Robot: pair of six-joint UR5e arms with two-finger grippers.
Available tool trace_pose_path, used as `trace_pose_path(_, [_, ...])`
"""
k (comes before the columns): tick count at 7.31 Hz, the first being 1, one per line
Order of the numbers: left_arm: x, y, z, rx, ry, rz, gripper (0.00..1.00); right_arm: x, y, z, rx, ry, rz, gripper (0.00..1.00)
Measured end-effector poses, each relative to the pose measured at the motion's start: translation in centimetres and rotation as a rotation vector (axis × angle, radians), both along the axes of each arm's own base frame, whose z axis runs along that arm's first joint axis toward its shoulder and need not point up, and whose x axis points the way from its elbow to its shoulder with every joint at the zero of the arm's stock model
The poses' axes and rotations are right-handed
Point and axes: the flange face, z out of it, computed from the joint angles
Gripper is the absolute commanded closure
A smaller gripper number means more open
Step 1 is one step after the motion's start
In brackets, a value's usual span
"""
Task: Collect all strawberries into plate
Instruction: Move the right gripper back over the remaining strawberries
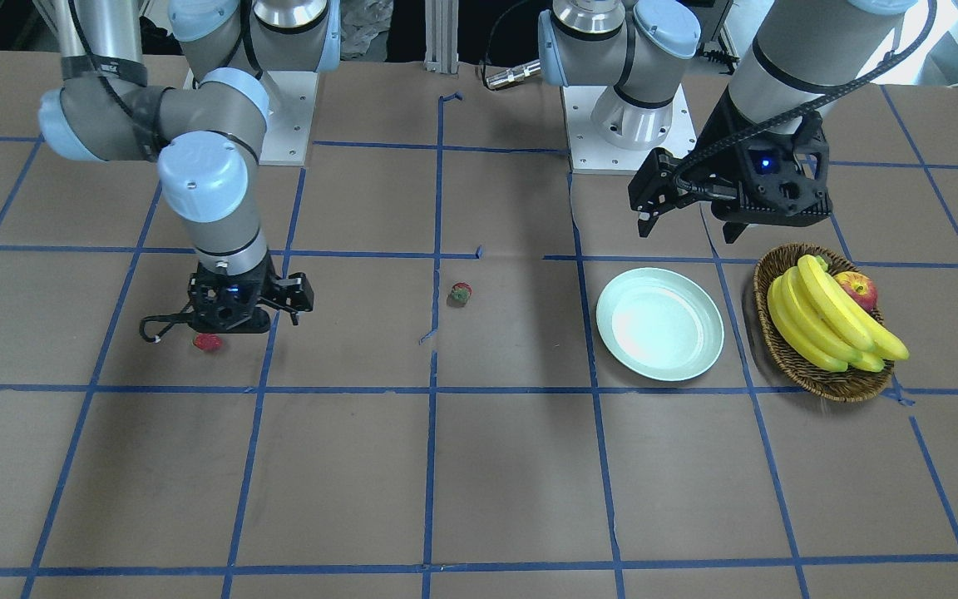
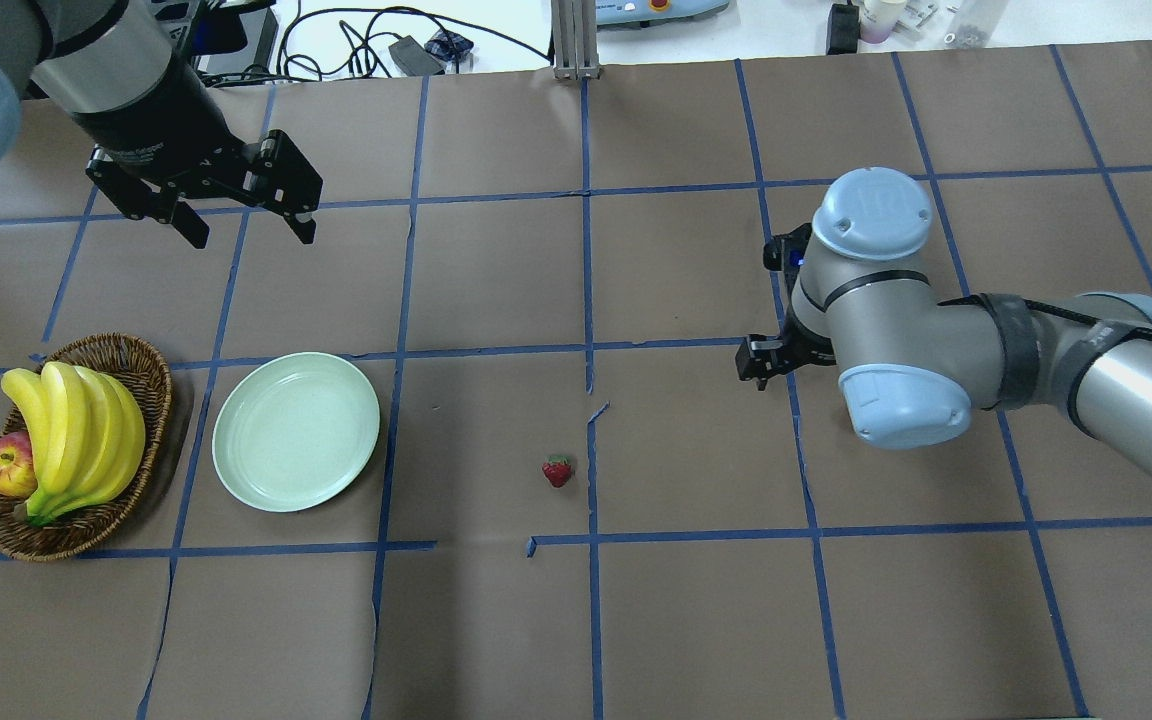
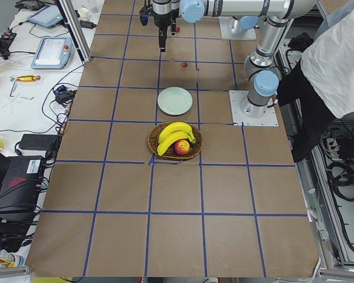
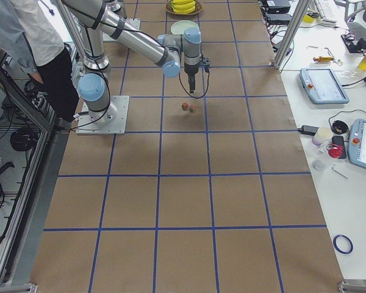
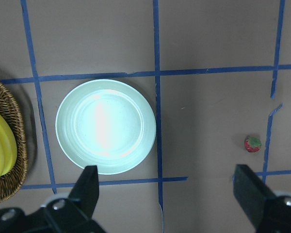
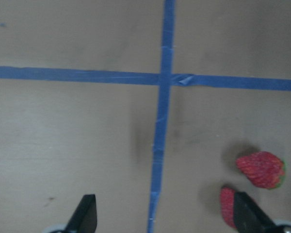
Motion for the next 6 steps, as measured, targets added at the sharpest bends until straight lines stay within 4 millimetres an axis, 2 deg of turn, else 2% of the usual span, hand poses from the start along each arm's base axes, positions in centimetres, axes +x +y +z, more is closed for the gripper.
trace_pose_path(1, [0.0, 0.0, -0.1, 0.002, 0.0, 0.0, 0.0, -3.3, -0.1, -0.7, 0.02, -0.005, -0.013, 0.0])
trace_pose_path(2, [0.0, -0.1, -0.1, 0.003, 0.001, 0.0, 0.0, -5.6, 0.2, -1.4, 0.035, -0.012, -0.013, 0.0])
trace_pose_path(3, [0.0, -0.1, -0.2, 0.004, 0.001, 0.0, 0.0, -6.9, 0.4, -2.0, 0.046, -0.027, -0.015, 0.0])
trace_pose_path(6, [0.0, -0.1, -0.2, 0.005, 0.001, 0.0, 0.0, -7.2, 0.1, -3.6, 0.06, -0.088, -0.017, 0.0])
